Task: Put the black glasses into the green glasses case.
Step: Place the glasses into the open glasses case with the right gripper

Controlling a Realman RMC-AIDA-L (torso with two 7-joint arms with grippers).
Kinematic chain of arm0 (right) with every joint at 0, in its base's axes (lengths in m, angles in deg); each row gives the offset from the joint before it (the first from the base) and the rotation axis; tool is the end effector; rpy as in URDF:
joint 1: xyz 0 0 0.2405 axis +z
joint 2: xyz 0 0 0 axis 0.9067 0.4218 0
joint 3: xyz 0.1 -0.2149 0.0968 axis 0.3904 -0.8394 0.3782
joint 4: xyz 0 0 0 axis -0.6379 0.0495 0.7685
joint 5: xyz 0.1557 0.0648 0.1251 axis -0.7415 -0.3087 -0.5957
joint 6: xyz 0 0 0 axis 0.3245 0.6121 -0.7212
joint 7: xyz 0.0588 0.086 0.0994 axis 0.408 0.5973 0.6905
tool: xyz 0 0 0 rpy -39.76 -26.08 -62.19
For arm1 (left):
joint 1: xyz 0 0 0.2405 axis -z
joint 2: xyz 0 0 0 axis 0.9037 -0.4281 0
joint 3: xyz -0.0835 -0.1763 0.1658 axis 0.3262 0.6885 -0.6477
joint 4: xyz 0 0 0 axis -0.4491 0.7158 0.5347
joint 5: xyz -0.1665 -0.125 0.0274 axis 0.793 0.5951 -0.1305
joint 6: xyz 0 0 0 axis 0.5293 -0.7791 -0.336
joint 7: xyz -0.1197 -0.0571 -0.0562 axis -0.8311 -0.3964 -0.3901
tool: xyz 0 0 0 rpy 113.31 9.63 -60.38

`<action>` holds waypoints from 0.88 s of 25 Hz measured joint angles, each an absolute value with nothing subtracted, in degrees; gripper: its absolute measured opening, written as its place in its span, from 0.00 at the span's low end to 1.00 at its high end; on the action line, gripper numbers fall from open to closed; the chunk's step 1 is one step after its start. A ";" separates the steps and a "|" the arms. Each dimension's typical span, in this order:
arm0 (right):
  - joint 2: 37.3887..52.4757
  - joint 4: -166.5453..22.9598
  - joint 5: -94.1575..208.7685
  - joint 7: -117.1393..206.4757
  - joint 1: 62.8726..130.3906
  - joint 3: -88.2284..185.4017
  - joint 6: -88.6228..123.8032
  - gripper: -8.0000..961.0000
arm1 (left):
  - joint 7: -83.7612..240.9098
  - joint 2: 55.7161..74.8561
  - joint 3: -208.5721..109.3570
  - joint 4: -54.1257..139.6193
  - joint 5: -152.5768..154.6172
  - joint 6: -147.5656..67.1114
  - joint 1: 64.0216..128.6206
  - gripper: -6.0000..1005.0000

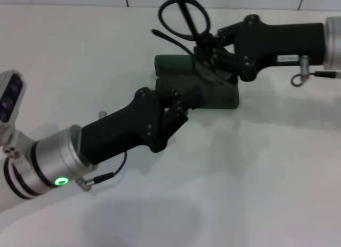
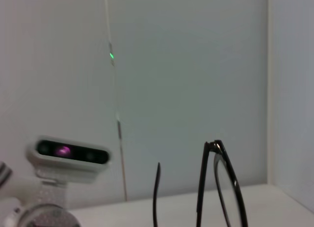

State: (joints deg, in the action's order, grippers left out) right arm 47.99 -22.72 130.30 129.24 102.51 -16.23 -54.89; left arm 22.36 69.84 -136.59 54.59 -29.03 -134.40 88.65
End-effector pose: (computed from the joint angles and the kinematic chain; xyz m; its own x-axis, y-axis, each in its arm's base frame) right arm 0.1181 0.3711 -0.0005 0.8365 -0.0307 -0.5471 -0.1071 -0.9883 -0.1082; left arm -0.2219 0.2527 -0.0458 0.3406 0.2420 0.9085 0.3849 -0.9175 0.1001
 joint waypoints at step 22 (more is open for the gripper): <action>48.32 -28.08 128.66 125.18 102.46 -17.38 -60.05 0.20 | 20.36 70.25 -136.61 53.29 -28.60 -133.30 92.57 0.04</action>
State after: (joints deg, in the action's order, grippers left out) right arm 48.32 -28.08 128.66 125.18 102.46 -17.38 -60.05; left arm 20.36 70.25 -136.61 53.29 -28.60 -133.30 92.57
